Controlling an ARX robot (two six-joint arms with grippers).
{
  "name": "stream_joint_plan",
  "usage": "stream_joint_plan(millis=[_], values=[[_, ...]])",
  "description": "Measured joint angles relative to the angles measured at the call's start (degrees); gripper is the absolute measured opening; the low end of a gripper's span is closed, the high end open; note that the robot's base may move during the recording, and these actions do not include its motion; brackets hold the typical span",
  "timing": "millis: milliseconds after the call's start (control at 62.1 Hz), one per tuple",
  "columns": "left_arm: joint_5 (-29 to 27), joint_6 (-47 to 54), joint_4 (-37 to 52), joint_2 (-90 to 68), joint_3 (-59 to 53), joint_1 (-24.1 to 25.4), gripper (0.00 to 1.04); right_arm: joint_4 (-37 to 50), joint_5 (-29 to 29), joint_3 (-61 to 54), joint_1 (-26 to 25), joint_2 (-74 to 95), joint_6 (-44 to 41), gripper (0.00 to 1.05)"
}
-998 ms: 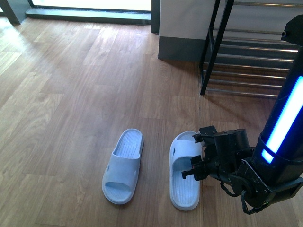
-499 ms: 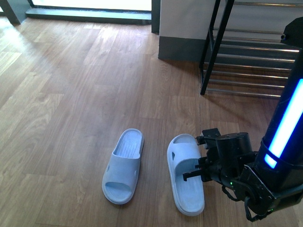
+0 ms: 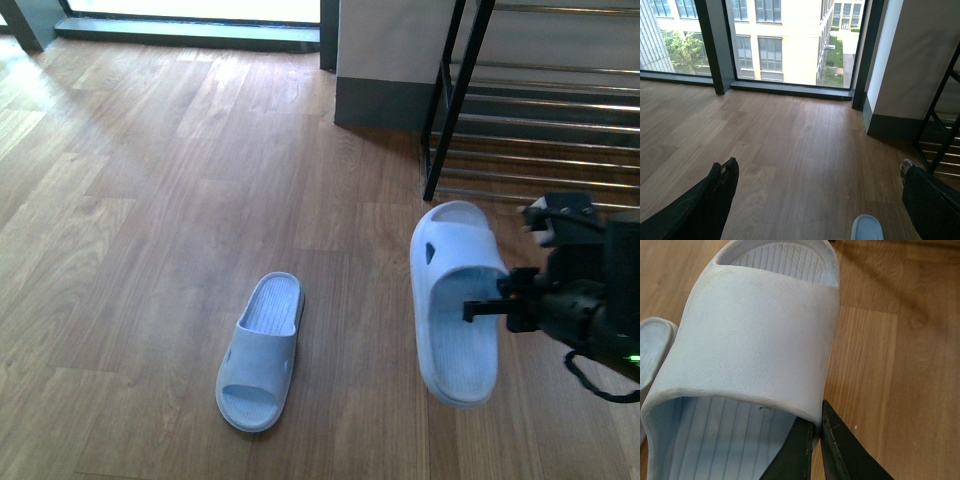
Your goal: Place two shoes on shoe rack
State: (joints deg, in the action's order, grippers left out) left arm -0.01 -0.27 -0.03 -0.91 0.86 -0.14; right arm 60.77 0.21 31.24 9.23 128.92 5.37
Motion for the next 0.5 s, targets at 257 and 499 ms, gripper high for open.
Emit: stream_joint_plan(millis=[257, 499], values=[[0.0, 0.0, 0.0, 0.0, 0.0, 0.0, 0.95, -10.9, -5.7, -13.1, -5.5, -29.7, 0.5, 0.01], [0.0, 0.0, 0.0, 0.0, 0.0, 0.0, 0.95, -21.1, -9.9, -20.7, -9.4, -53.8, 1.4, 0.01]])
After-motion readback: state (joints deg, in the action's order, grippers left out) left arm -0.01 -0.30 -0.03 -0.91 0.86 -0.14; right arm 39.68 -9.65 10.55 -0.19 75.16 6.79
